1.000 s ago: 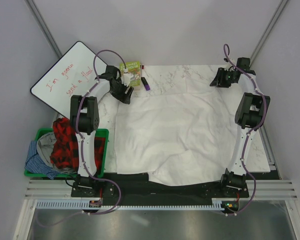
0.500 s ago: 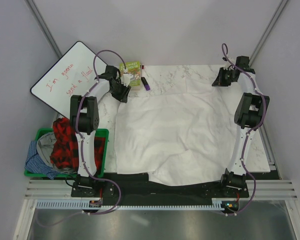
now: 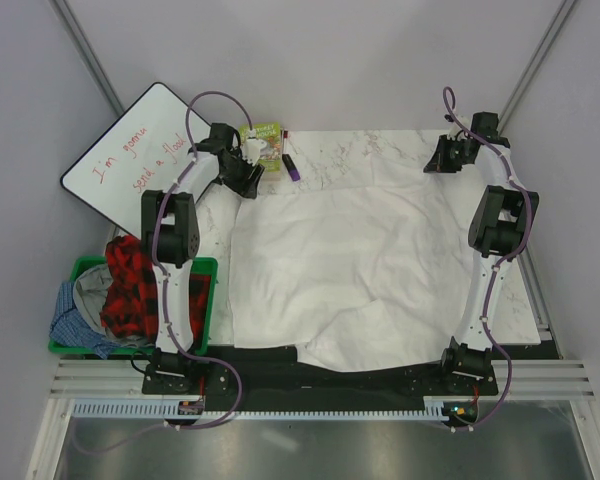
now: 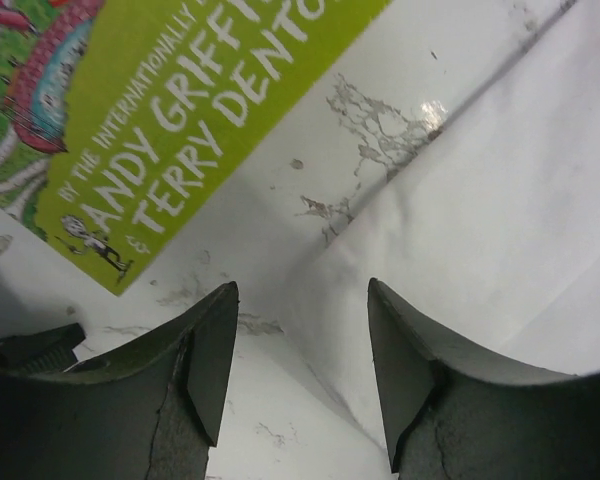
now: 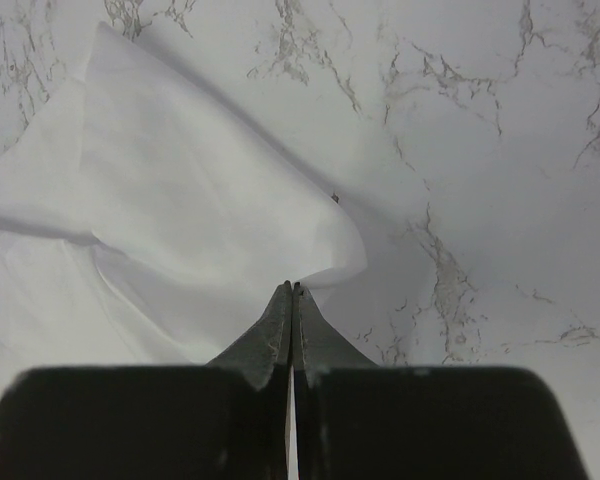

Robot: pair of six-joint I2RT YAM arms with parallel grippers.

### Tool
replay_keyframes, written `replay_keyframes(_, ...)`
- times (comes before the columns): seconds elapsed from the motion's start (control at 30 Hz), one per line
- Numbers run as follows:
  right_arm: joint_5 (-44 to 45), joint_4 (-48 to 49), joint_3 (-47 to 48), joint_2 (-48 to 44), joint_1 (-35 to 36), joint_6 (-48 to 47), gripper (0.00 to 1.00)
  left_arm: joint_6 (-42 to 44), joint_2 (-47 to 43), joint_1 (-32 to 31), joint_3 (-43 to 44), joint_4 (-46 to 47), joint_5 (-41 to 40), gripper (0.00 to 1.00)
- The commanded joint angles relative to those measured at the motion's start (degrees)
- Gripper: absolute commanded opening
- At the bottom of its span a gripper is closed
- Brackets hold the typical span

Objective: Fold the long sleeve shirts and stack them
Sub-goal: Fold the shirt

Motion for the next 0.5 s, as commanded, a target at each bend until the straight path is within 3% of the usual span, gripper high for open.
replay_keyframes(0.0, -1.5, 0.9, 1.0, -2.1, 0.2, -0.6, 0.00, 1.6, 2.0, 0.3, 5.0, -0.4, 1.0, 0.59)
replay_keyframes(0.33, -1.4, 0.9, 1.2, -2.1, 0.1, -1.1, 0.00, 4.0, 3.1, 0.3, 3.4, -2.7, 3.0, 0.51)
replay_keyframes(0.47, -1.2, 0.9, 1.2, -2.1, 0.2, -1.3, 0.00, 4.2, 4.3, 0.2, 4.4, -2.7, 1.3, 0.40)
